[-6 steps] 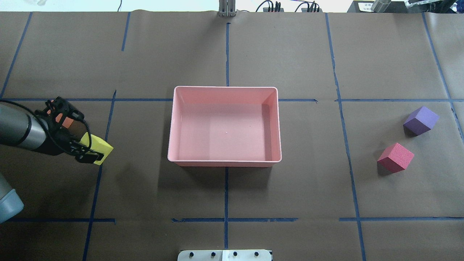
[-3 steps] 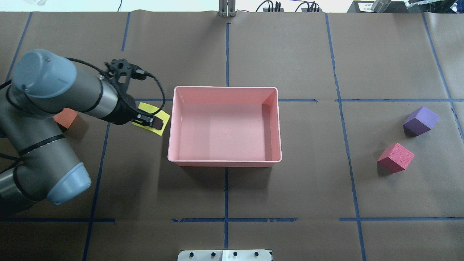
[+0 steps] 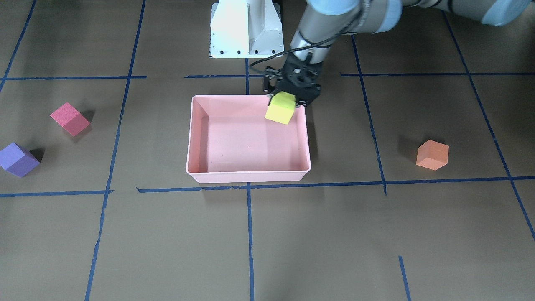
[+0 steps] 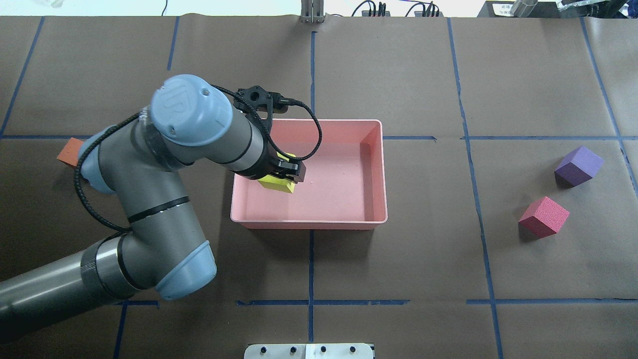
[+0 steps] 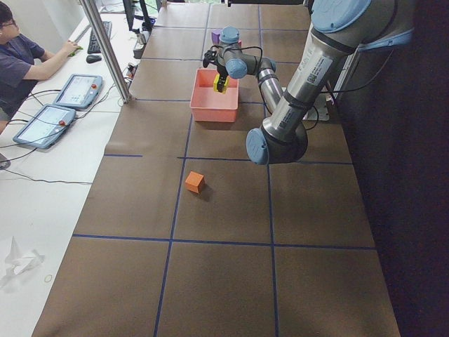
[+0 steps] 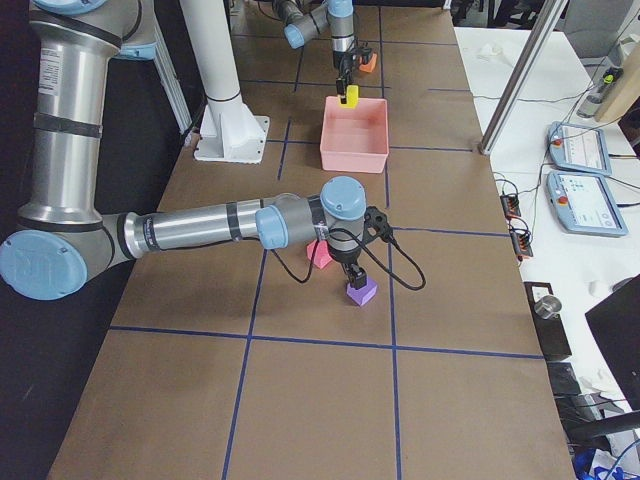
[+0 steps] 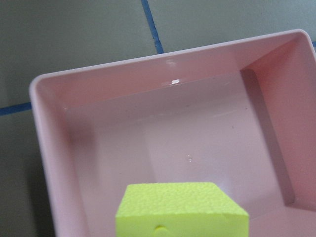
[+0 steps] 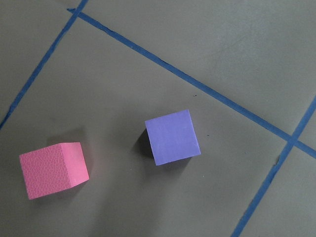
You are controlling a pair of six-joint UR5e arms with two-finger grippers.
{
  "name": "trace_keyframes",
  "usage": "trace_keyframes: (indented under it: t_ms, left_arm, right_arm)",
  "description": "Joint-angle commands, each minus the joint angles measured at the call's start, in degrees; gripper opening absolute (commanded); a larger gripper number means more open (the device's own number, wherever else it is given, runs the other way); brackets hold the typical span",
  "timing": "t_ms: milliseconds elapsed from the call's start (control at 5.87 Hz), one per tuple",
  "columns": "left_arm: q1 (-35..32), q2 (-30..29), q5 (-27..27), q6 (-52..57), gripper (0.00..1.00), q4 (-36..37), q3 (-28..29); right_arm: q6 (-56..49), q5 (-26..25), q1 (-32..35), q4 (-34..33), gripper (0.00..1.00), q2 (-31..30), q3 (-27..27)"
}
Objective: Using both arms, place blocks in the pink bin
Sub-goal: 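Carry the yellow-green cube into the pink bin and release it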
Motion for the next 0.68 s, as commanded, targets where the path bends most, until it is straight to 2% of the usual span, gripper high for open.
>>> trace_keyframes:
  t_ms: [0,170,511]
  left_arm:
    - [2.03,-0.73,3.93,-1.17,1.0,0.33,1.28]
    - [2.12,-0.73,3.93,-1.17,1.0,0.33,1.2]
    - [2.56,-0.73,3.93,-1.26,1.0,0.33,1.11]
  right_arm:
    - [0.75,-0.63,-4.35,16.14,1.0,0.12,-10.82]
    - [4.59,-0.63,-6.54,20.42,1.0,1.6,-13.33]
    - [4.9,-4.3,-10.77,20.38,1.0,7.12,-17.81]
